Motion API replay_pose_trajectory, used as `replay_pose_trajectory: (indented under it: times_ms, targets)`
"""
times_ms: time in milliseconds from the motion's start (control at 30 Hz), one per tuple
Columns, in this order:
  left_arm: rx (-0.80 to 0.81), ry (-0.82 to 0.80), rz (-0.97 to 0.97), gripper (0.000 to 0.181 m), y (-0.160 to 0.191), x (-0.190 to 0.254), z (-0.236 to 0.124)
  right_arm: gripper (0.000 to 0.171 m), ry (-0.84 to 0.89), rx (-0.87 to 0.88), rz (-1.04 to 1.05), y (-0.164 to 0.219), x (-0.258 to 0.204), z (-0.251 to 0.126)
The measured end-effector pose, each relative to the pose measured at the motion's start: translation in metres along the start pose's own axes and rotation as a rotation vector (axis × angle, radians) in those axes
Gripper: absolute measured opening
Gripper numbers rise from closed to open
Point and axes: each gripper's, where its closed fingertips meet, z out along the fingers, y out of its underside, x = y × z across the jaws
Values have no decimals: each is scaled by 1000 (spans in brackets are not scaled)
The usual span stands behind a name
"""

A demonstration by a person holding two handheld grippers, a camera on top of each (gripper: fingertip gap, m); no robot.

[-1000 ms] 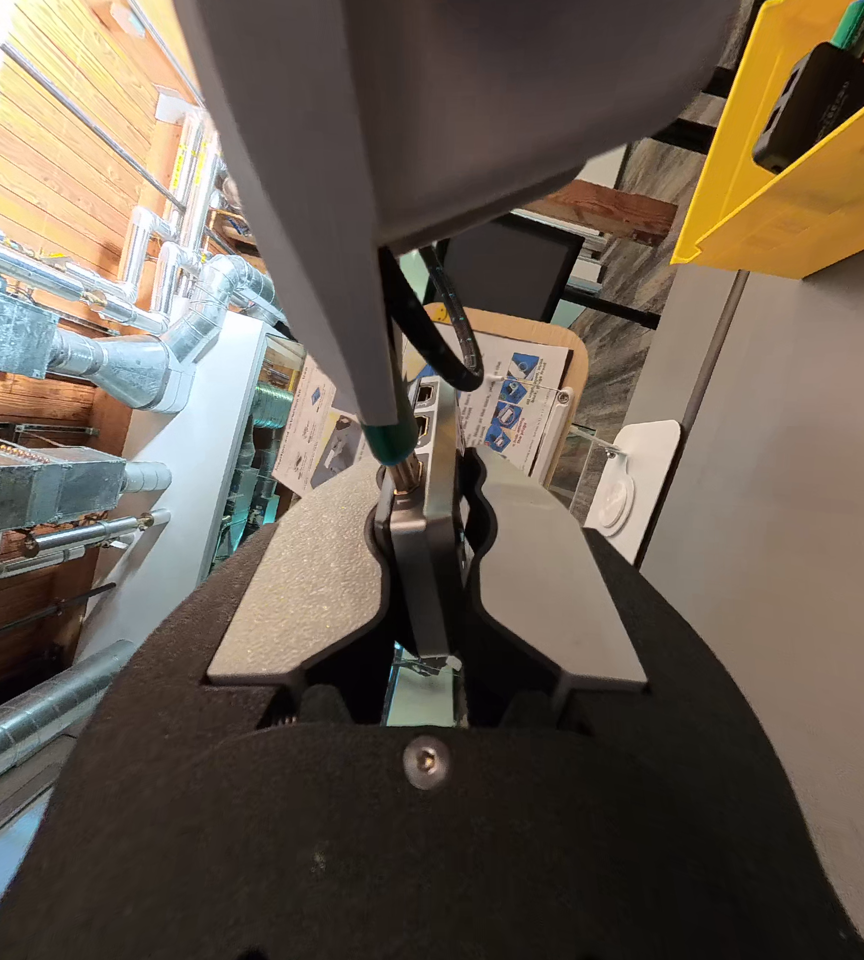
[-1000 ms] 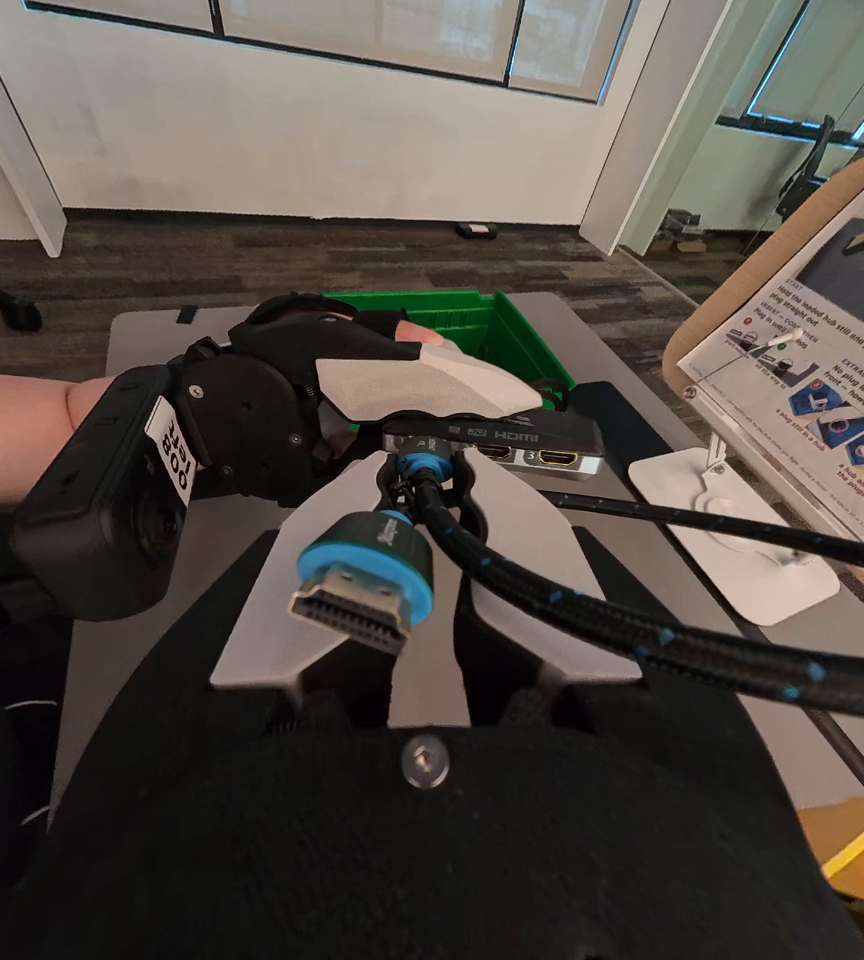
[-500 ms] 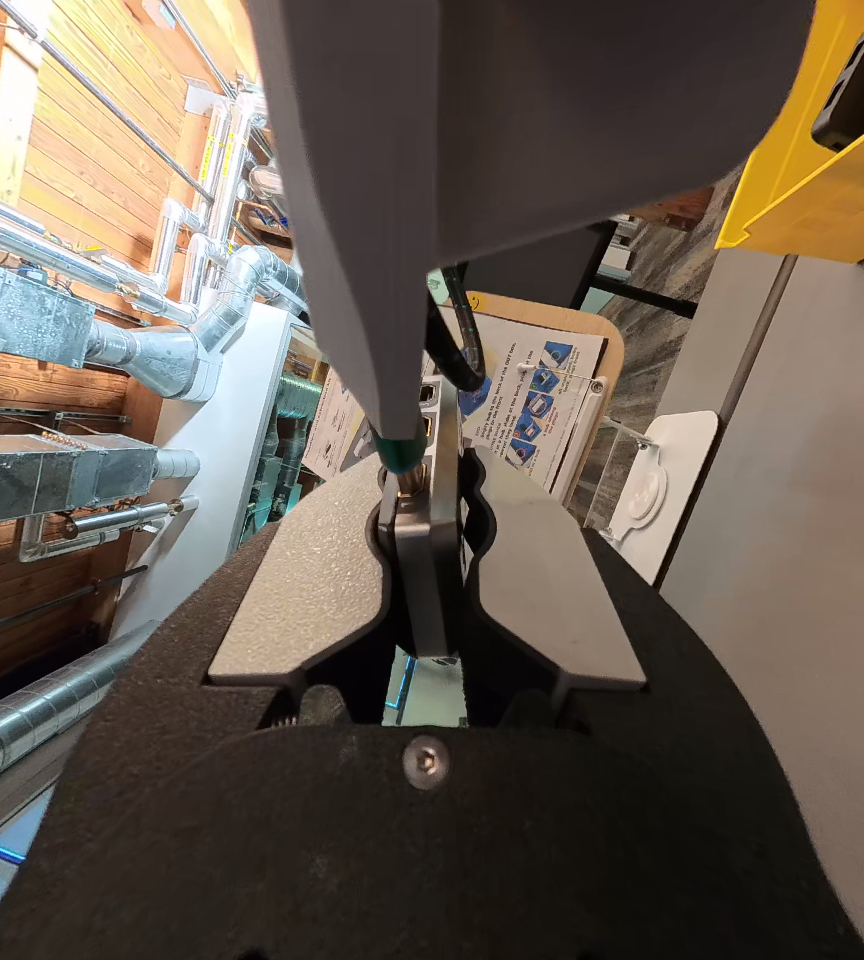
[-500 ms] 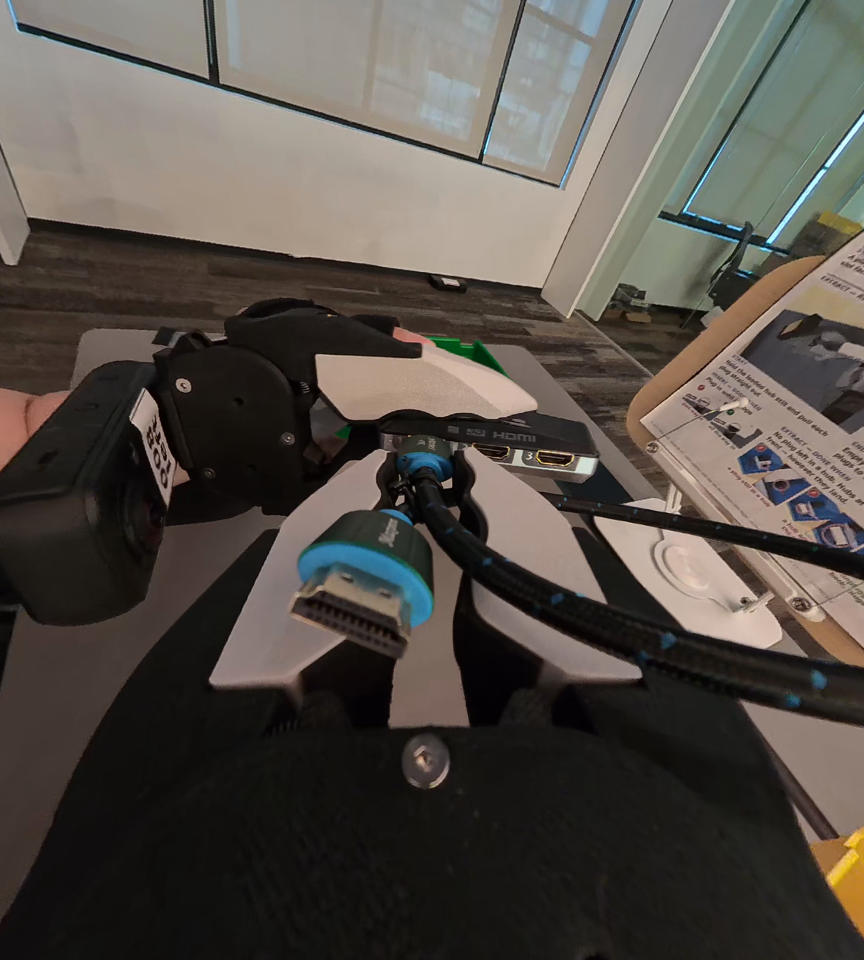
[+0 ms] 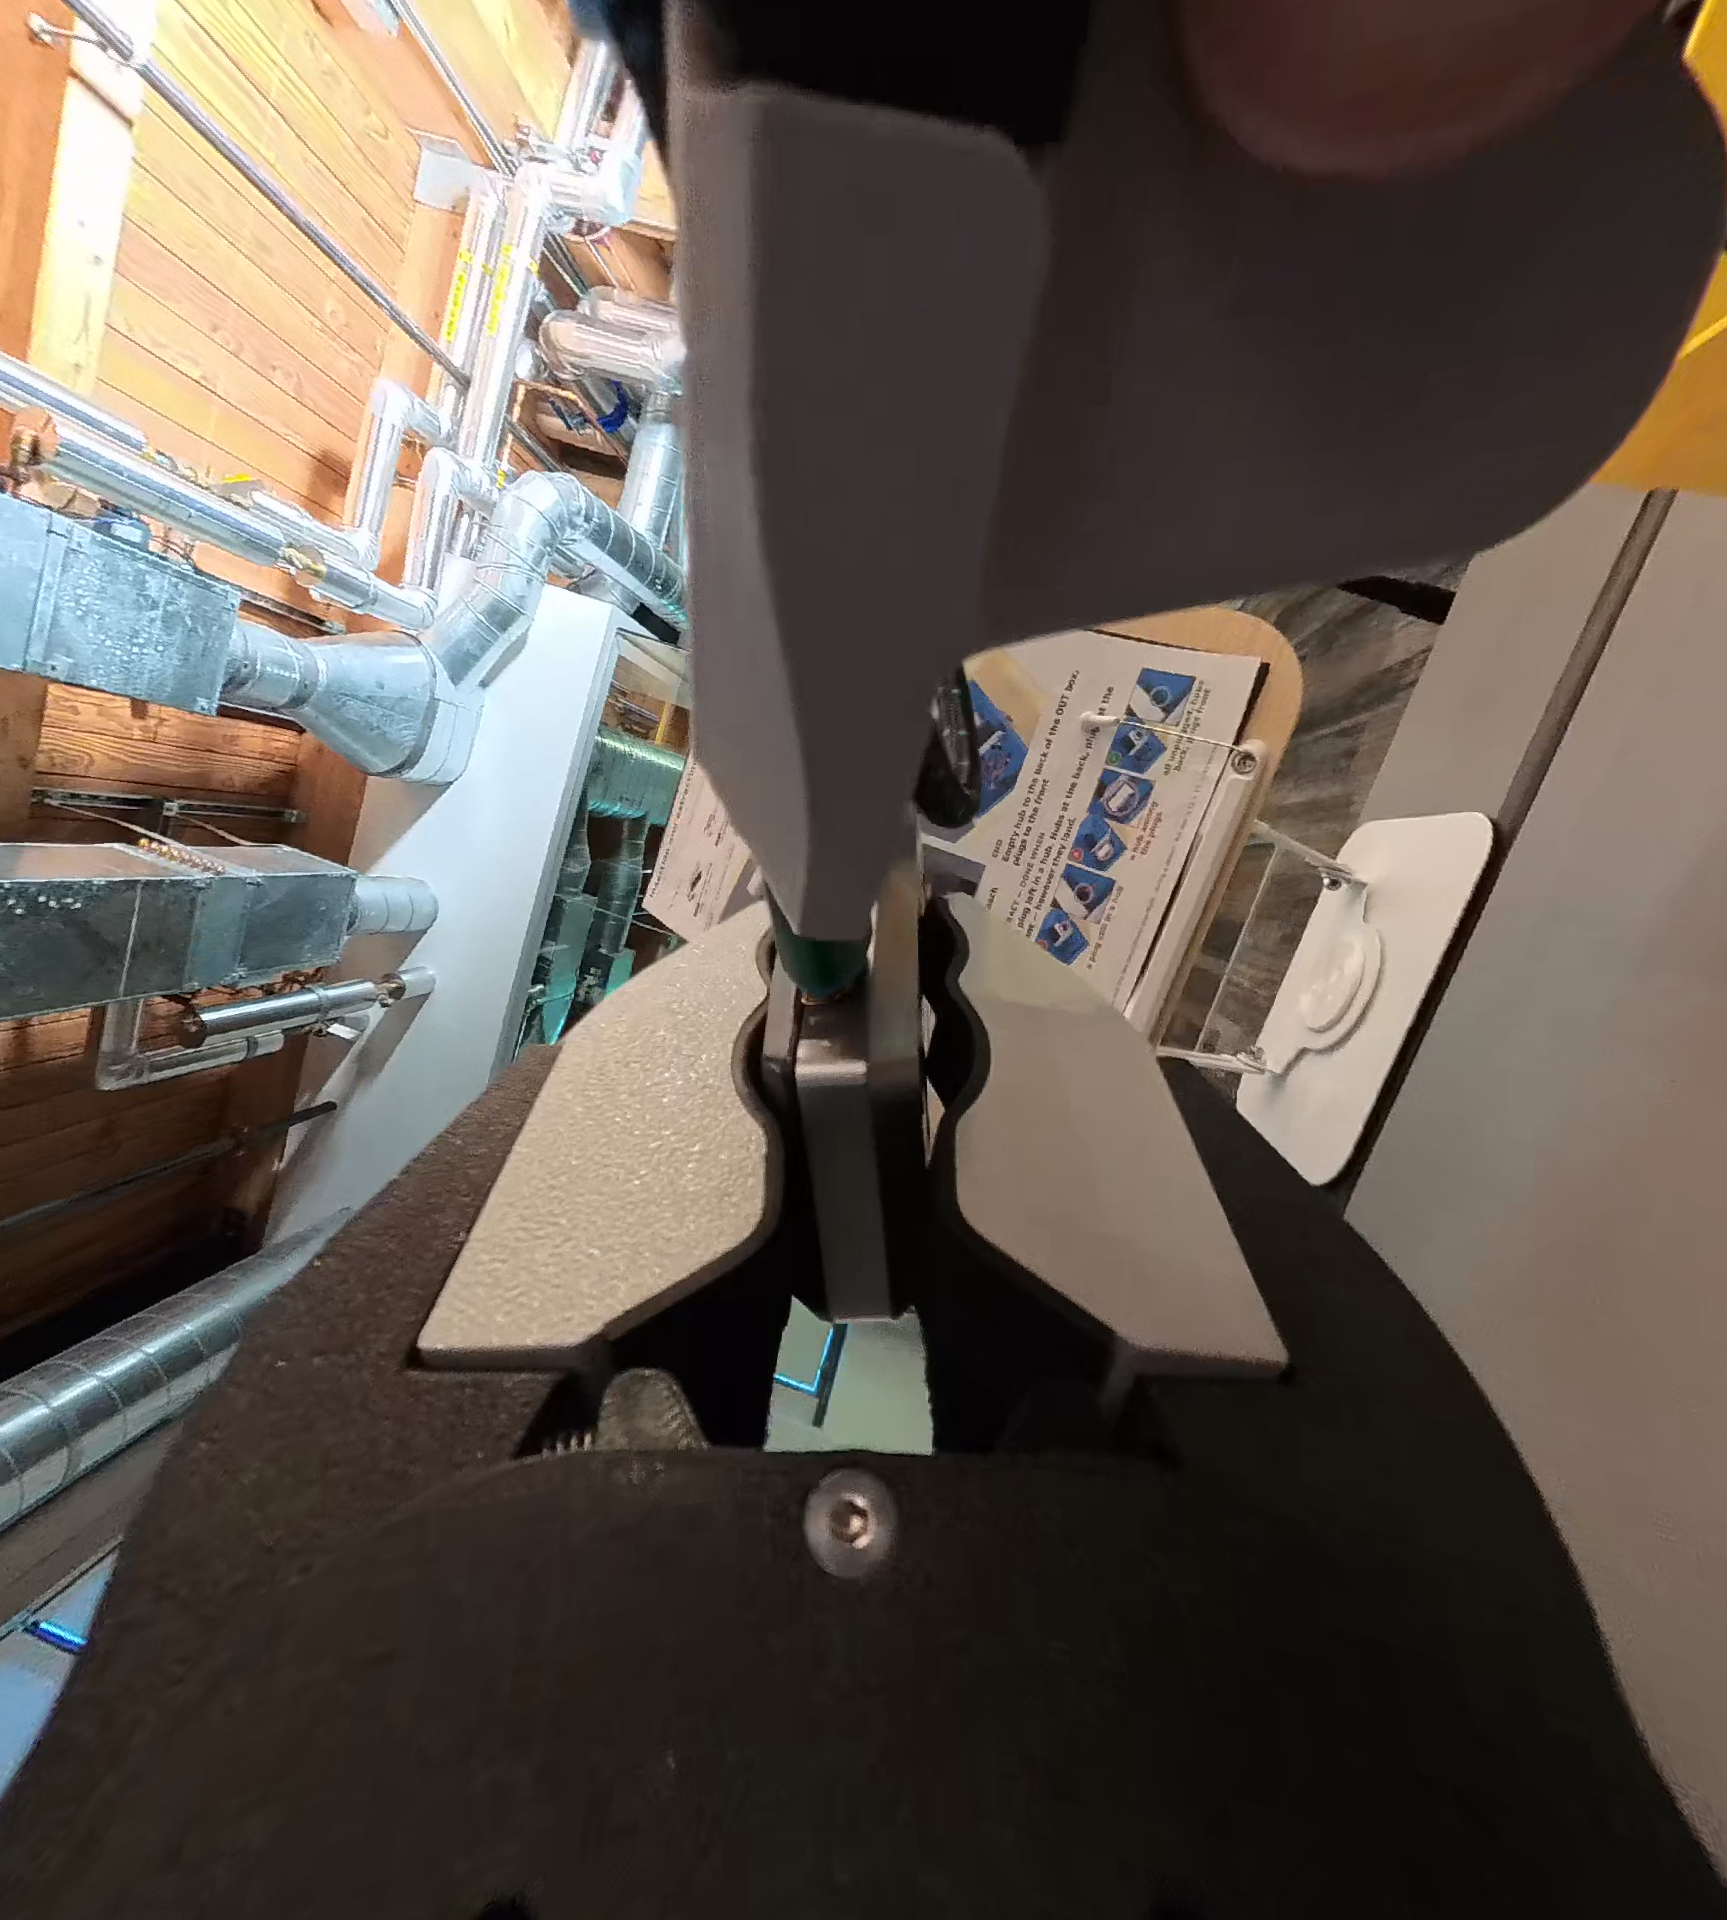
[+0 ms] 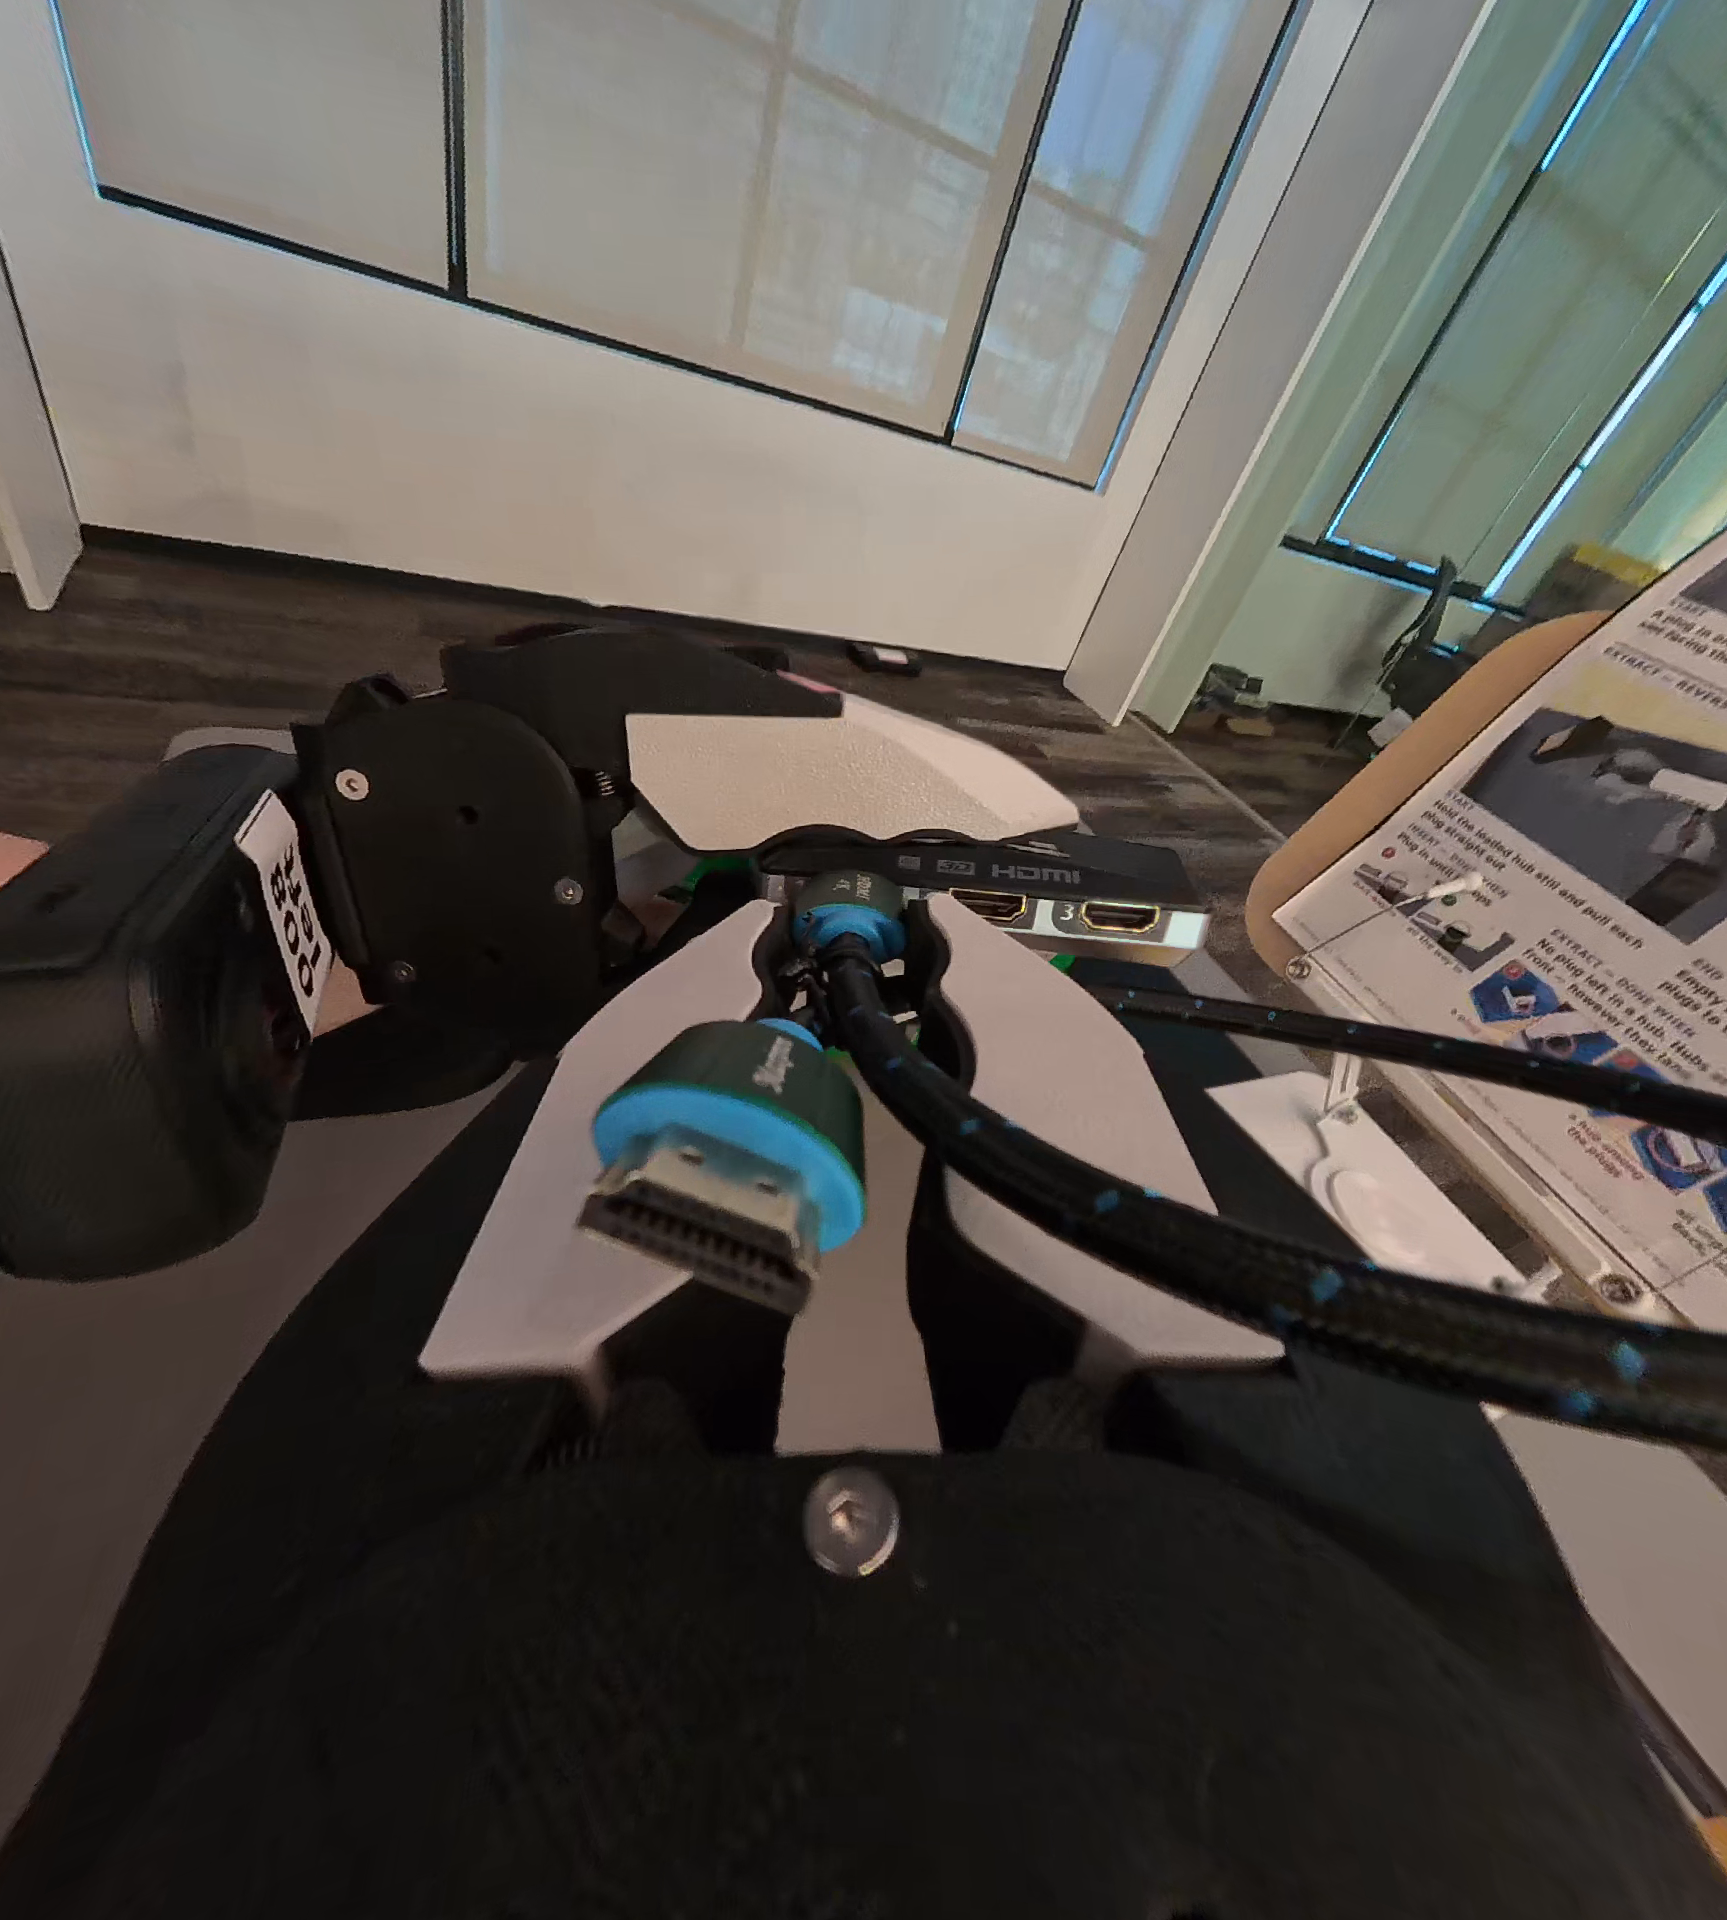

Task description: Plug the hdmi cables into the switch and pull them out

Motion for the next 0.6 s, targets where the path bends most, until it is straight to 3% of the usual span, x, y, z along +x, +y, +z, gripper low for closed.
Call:
replay_pose_trajectory:
  times_ms: [367, 600]
  targets:
    - [-17, 19, 8, 23, 1, 6, 3, 22, 58, -40, -96, 5, 0, 3]
    - [-31, -5, 27, 27, 2, 6, 10, 22, -5, 12, -71, 3, 10, 1]
